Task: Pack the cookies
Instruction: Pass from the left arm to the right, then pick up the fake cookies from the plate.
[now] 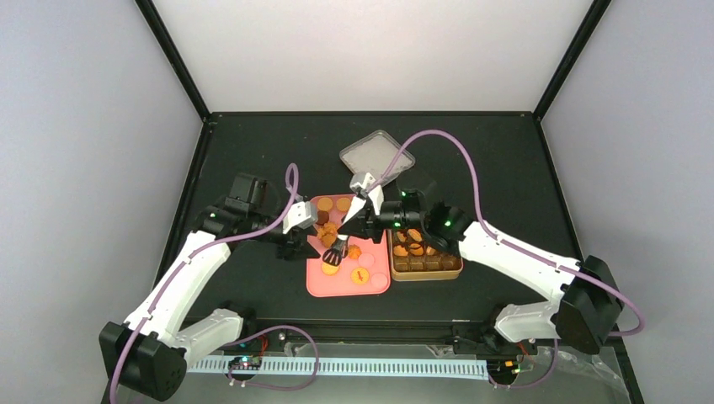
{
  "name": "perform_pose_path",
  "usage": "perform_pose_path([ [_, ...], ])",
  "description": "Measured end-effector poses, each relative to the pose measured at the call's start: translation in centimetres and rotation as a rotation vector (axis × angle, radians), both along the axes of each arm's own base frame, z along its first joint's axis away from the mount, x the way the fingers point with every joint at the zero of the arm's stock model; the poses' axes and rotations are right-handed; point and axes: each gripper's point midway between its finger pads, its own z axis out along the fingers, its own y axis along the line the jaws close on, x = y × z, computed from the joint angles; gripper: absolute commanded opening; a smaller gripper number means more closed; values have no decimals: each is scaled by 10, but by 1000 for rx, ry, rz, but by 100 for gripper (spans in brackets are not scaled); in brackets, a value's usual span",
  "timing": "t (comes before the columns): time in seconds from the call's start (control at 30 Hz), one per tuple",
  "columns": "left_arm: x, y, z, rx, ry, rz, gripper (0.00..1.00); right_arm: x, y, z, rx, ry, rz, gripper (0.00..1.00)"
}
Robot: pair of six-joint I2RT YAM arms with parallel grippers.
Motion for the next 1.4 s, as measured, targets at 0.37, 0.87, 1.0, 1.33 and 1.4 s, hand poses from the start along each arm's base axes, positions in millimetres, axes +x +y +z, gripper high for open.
perform_pose_path([
  [0.37, 33, 23, -22, 166, -48, 197, 74, 23, -16, -49, -132, -105, -253, 33],
  [0.87, 46, 47, -27, 232, -68, 338, 76, 34, -20, -84, -227, -206, -417, 38],
  [1.0, 46, 48, -27, 234, -65, 345, 76, 36, -18, -91, -229, -199, -424, 39],
  [1.33, 47, 48, -27, 235, -63, 347, 76, 35, -18, -102, -239, -177, -426, 44],
  [1.4, 46, 48, -27, 235, -63, 347, 76, 35, -18, -103, -243, -176, -425, 43],
])
